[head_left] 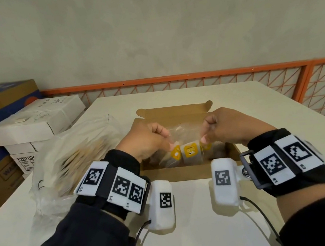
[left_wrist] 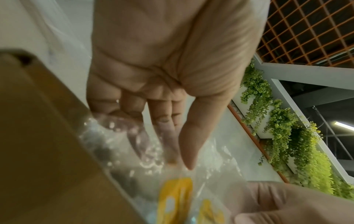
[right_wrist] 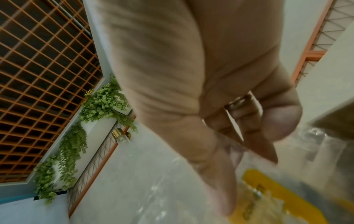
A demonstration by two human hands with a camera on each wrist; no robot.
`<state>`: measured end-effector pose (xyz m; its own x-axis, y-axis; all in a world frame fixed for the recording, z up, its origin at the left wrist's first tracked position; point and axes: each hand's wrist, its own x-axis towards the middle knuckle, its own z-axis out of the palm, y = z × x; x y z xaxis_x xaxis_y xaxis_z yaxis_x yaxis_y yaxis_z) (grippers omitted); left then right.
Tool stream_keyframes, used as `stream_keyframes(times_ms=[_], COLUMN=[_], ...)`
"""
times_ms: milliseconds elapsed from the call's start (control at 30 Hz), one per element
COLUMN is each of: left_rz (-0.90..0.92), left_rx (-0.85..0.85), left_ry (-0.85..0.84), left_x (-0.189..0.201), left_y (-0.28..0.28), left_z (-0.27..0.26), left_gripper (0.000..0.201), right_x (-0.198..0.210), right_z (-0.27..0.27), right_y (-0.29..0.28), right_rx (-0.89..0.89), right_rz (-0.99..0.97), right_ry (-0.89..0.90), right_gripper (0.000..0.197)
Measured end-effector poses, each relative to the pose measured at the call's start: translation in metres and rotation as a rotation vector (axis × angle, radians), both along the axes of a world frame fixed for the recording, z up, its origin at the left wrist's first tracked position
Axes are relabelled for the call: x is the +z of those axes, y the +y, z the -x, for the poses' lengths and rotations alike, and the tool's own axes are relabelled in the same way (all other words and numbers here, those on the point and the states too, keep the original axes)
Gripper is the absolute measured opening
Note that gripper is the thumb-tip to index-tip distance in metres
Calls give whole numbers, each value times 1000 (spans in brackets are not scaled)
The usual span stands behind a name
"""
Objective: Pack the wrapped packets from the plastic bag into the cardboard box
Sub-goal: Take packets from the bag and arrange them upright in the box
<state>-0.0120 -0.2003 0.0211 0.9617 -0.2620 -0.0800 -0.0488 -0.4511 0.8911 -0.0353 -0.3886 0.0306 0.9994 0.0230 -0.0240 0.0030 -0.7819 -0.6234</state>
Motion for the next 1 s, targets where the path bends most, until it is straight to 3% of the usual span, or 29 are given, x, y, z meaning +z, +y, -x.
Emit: stream_keyframes(times_ms=[233, 433, 567, 733, 1000], left_rz=[-104, -143, -65, -103, -389], left_rx=[0, 2, 42, 2, -169], left_ry=[11, 5, -77, -93, -46], left_x=[1, 1, 4, 6, 2], left_y=[0, -2, -1, -4, -3], left_z=[4, 4, 4, 8, 10], left_gripper=[13, 6, 12, 16, 11], right_x=[-2, -1, 7, 13, 5], right_z=[0, 0, 5, 8, 6], right_y=[6, 3, -4, -14, -11], right_rx=[-3, -21, -12, -39, -20], right_rz=[-44, -83, -131, -139, -31], right_ry=[16, -29, -81, -98, 84], right_gripper=[11, 19, 15, 16, 19])
